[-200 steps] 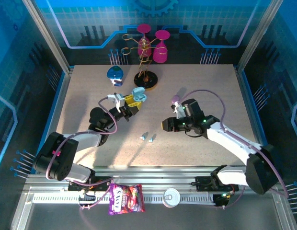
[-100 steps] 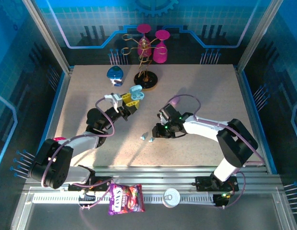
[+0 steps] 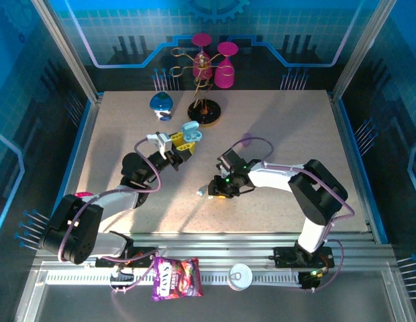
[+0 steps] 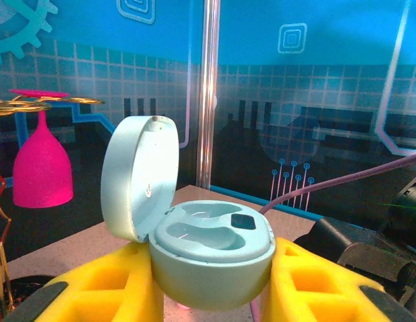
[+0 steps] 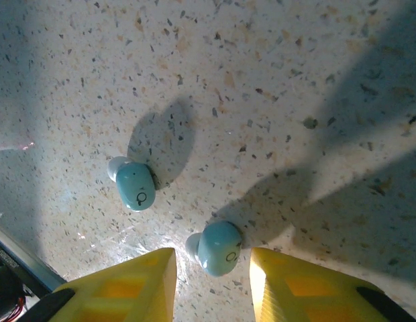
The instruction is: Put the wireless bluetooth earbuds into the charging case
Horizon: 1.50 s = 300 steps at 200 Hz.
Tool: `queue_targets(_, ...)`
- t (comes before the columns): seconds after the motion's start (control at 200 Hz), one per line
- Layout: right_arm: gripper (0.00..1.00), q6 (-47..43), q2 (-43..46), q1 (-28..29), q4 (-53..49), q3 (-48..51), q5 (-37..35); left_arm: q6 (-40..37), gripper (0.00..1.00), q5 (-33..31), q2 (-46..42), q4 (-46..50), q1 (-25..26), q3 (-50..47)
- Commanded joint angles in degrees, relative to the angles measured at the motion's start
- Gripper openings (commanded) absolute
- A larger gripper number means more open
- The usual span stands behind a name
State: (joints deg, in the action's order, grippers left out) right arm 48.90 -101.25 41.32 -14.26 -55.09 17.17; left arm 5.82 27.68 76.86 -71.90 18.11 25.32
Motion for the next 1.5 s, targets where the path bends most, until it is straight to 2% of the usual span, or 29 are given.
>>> queue_targets(0.0, 0.34, 0.6, -1.5, 0.6, 0.5, -1.6, 1.4, -1.1, 0.29, 0.7, -1.1, -1.7, -0.6, -0.4)
queue_targets(0.565, 0.32, 1.8, -3.8, 0.1, 5.8, -0.5, 5.2, -1.3, 0.29, 0.7, -1.4, -1.2, -0.6, -0.8)
queue_targets(0.996, 0.18, 2.5, -5.4, -0.6, 6.0, 0.0, 5.7, -1.4, 0.29, 0.6, -2.0, -0.9, -0.7, -0.9)
queue_targets(1.116, 0.17, 2.1, -3.8, -0.6, 5.6, 0.4, 4.6, -1.6, 0.29, 0.5, -2.0, -0.5, -0.6, -0.9)
queue_targets(1.286, 0.17, 0.9, 2.3, -0.7, 1.3, 0.9, -1.6, -2.4, 0.29, 1.0, -1.5, 0.8, -0.4, -0.6)
queue_targets(1.496, 0.16, 0.8, 11.3, -0.8, -13.1, -2.0, -21.3, -3.3, 0.29, 0.7, 2.1, -0.8, 0.4, 0.2)
